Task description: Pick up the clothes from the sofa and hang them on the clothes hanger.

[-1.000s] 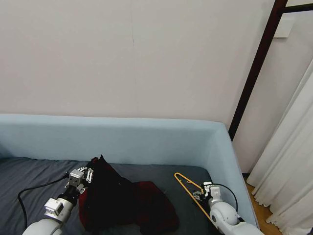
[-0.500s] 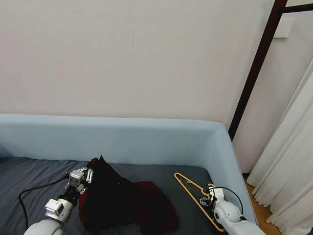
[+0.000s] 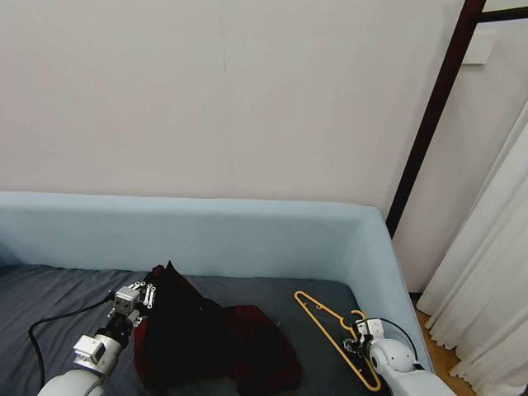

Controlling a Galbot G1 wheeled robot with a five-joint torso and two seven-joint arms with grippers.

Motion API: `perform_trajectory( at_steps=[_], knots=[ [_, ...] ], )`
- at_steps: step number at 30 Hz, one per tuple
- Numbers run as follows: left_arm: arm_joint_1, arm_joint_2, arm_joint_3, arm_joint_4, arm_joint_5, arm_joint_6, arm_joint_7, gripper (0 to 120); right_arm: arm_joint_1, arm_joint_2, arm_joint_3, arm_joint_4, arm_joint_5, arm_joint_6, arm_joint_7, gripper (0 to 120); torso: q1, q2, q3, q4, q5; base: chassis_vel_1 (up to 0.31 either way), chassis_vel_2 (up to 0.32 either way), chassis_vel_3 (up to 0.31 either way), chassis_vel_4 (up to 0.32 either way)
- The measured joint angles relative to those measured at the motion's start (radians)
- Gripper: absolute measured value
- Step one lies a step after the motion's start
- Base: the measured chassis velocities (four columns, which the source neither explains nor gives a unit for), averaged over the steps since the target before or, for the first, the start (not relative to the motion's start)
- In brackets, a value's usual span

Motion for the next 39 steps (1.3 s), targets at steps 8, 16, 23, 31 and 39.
perform_trajectory(
  at_steps=[8,16,23,31,39],
  knots=[
    [-0.001,-0.001,0.004,0.007,0.003,-0.002,0.000,0,0.008,-0.023,-0.001,-0.009,-0.020,0.027,-0.042,21,0.000,0.000,0.000,-0.0006,0.0003,0.000,0.000,0.000,0.000],
    [-0.010,-0.005,0.016,0.016,0.007,-0.002,-0.001,0,-0.002,-0.038,-0.028,0.042,-0.017,0.038,-0.029,4,0.000,0.000,0.000,-0.0013,-0.0003,0.000,0.000,0.000,0.000],
    [-0.017,-0.001,0.016,0.022,0.000,-0.003,-0.001,0,-0.068,-0.092,-0.043,0.230,-0.066,0.255,-0.022,4,0.000,0.000,0.000,-0.0005,-0.0002,0.000,0.000,0.000,0.000],
    [-0.028,0.003,0.007,0.016,-0.031,0.000,-0.008,0,-0.277,-0.272,-0.086,0.612,-0.385,0.657,-0.043,4,0.000,0.000,0.000,-0.0008,-0.0002,0.000,0.000,0.000,0.000],
    [-0.058,0.008,-0.005,-0.029,-0.095,0.026,-0.035,0,-0.392,-0.290,-0.135,0.768,-0.668,0.774,0.043,4,0.000,0.000,0.000,-0.0008,-0.0001,0.000,0.000,0.000,0.000]
  ],
)
